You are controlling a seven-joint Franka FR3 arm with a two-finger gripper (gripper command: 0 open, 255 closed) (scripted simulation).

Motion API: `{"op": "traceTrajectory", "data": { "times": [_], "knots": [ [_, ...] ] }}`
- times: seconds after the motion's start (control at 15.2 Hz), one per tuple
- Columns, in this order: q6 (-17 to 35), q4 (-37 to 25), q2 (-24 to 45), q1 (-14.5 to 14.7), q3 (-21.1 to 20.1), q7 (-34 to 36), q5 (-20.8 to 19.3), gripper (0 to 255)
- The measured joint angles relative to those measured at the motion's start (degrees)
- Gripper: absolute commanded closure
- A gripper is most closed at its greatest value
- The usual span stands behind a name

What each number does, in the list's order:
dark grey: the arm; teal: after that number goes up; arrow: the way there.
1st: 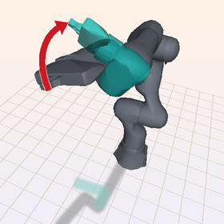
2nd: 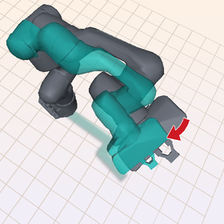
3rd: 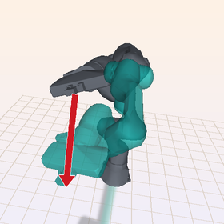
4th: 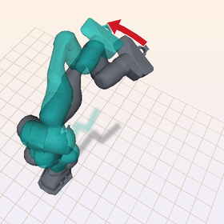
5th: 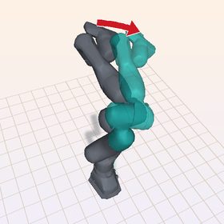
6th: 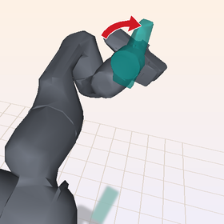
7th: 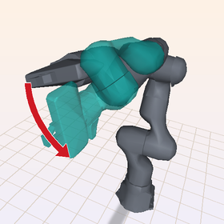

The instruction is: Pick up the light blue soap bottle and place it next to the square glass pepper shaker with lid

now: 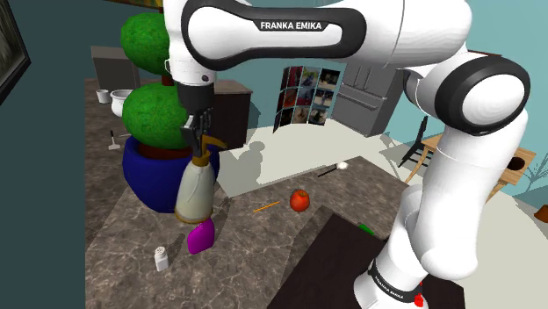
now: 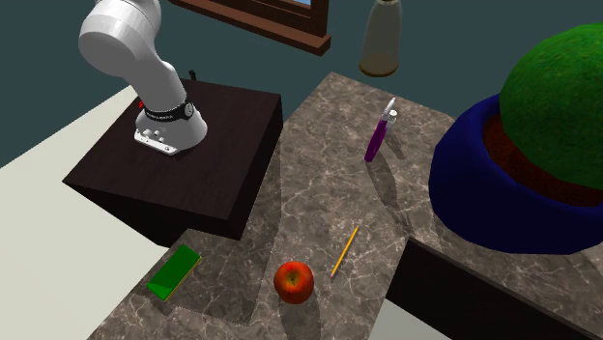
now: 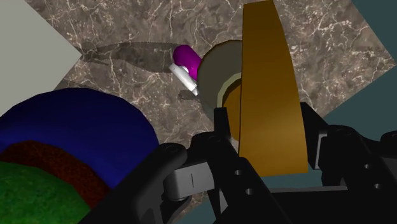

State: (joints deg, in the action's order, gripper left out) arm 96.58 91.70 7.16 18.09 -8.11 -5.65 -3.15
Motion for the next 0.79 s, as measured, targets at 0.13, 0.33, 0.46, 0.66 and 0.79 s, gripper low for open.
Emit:
{"op": "traceTrajectory", "data": {
  "times": [0.13, 0.33, 0.46, 0.66, 0.79],
  "knots": [
    [1.6, 1.7, -0.1, 0.0, 0.0, 0.1, 0.0, 255],
    [4.0, 4.1, -0.1, 0.0, 0.0, 0.3, 0.0, 255],
    [5.5, 5.5, 0.1, 0.0, 0.0, 0.4, -0.1, 255],
    [7.9, 7.7, 0.2, 0.0, 0.0, 0.5, -0.1, 255],
    [9.2, 8.7, 0.5, 0.0, 0.0, 0.6, -0.2, 255]
  ]
}}
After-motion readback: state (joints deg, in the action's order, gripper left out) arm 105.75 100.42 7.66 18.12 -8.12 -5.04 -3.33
